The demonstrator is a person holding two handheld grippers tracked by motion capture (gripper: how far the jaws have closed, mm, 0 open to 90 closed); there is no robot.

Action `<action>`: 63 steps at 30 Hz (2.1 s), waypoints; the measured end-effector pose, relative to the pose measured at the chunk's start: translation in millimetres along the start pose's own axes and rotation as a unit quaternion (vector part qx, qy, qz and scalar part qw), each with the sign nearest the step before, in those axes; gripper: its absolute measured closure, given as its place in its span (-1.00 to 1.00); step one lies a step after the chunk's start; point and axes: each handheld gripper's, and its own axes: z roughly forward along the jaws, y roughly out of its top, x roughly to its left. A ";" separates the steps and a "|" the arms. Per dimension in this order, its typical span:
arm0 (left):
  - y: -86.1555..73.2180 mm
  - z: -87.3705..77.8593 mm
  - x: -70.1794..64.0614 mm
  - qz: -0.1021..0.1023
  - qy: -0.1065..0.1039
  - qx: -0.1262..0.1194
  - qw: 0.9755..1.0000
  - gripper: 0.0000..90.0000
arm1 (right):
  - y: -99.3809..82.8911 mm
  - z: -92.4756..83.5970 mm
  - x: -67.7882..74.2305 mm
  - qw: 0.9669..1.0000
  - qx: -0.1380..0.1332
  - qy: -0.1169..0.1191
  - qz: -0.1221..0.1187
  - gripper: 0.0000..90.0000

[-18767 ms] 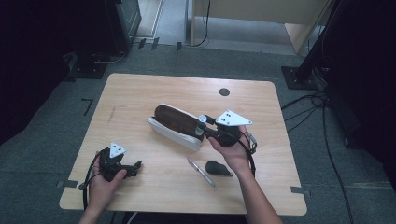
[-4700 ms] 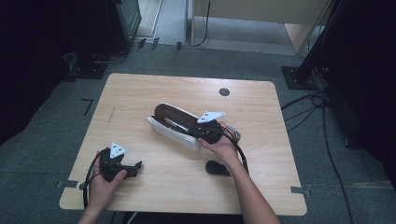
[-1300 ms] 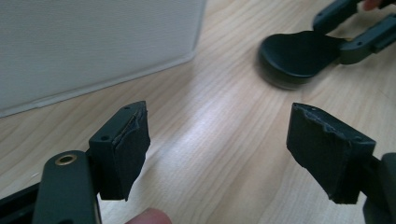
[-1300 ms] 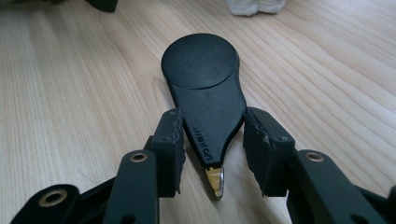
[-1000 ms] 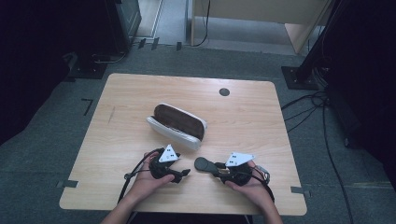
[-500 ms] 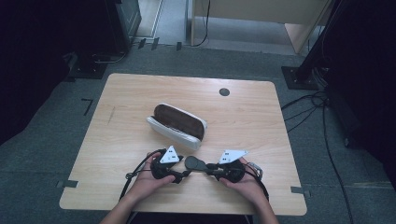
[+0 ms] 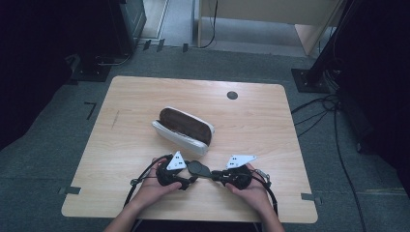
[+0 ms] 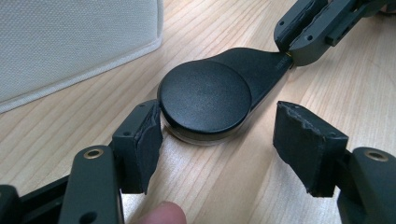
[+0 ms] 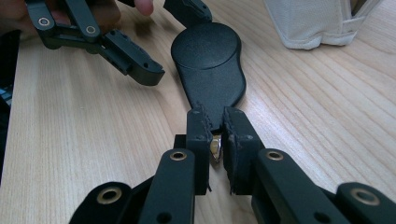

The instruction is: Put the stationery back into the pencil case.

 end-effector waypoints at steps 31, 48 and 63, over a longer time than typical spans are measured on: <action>-0.3 -0.2 1.2 -0.001 0.007 0.005 1.000 -0.20 | -3.3 3.1 20.3 0.998 0.008 -0.045 -0.044 0.83; -0.6 -0.3 -0.5 0.013 0.007 0.008 1.000 -0.20 | -6.1 -2.1 7.6 0.998 -0.017 -0.002 0.056 0.83; 0.2 1.7 -4.2 0.040 0.001 0.010 0.999 -0.22 | -4.3 -9.0 7.0 0.994 -0.053 0.030 0.088 0.83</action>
